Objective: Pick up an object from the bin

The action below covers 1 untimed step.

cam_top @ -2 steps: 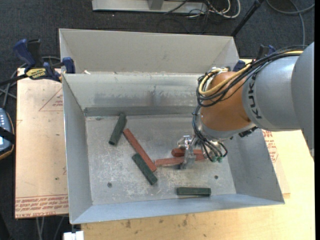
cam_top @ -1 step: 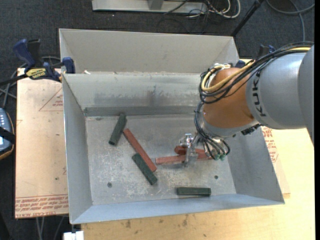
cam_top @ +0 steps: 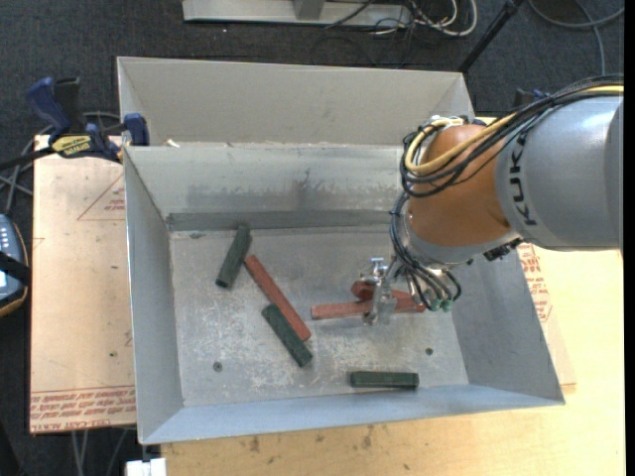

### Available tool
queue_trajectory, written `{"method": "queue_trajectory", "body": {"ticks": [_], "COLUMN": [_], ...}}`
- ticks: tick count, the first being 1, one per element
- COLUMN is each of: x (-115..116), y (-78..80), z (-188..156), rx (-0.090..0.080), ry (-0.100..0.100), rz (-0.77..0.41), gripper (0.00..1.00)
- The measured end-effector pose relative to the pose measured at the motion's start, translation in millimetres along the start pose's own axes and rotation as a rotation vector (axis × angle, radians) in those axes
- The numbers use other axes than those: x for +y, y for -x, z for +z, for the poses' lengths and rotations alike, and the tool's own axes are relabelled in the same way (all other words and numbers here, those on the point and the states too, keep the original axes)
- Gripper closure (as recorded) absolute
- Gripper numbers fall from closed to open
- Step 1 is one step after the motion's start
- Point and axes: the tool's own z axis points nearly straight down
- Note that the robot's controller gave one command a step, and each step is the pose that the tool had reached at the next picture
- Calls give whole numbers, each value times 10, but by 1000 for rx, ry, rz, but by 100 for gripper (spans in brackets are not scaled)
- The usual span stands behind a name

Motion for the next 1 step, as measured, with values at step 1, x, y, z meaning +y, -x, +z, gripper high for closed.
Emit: {"method": "queue_trajectory", "body": {"ticks": [1], "x": [0], "y": [7], "z": [-120], "rx": [-4], "ry": [0], "rz": [0], "gripper": [100]}}
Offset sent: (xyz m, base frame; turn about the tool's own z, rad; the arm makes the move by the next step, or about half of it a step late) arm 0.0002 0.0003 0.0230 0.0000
